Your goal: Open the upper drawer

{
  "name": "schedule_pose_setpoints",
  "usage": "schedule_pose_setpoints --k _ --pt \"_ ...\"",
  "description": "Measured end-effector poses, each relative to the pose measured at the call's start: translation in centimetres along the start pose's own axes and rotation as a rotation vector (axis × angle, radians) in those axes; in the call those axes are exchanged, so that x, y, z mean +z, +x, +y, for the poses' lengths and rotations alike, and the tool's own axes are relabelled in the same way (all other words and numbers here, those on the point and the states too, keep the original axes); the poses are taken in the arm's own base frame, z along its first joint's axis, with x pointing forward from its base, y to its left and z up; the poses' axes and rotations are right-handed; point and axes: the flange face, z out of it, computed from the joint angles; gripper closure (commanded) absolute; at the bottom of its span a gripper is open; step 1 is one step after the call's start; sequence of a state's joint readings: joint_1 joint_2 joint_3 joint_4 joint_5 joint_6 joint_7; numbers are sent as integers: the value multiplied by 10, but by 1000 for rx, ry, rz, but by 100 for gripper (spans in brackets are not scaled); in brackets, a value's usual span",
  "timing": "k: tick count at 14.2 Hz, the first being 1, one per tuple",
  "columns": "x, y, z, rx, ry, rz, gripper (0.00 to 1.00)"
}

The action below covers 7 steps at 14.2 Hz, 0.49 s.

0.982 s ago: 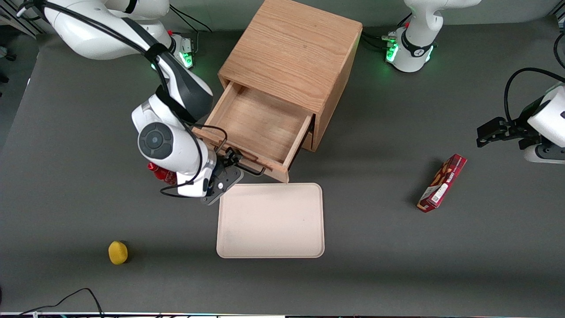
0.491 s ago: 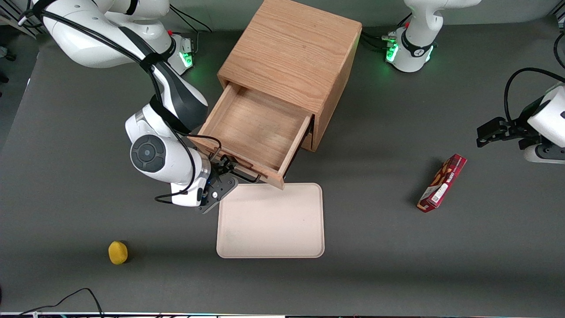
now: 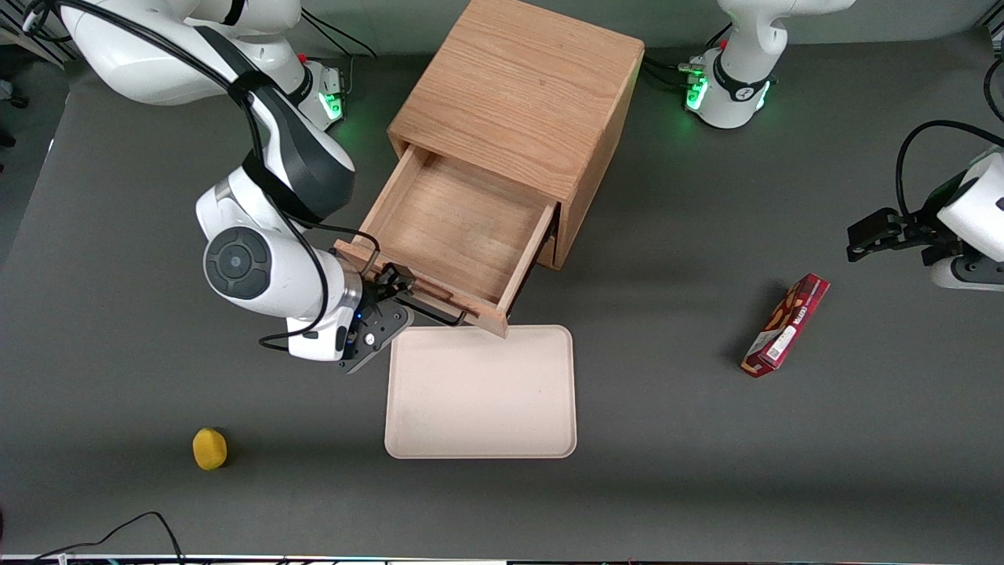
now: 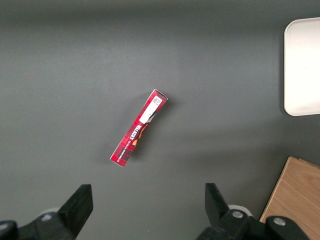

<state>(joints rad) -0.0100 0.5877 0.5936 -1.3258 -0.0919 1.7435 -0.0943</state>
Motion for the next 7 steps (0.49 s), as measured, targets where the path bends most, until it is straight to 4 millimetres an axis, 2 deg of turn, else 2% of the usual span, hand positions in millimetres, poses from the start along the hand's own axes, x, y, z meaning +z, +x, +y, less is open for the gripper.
schedule_pose_setpoints --k 1,3,5,7 --pt "-10 -3 -3 7 25 -15 0" --pt "-41 -12 -10 22 72 -44 0" --pt "-86 -24 -22 51 76 -24 0" --pt "-136 -47 -41 103 34 -1 0"
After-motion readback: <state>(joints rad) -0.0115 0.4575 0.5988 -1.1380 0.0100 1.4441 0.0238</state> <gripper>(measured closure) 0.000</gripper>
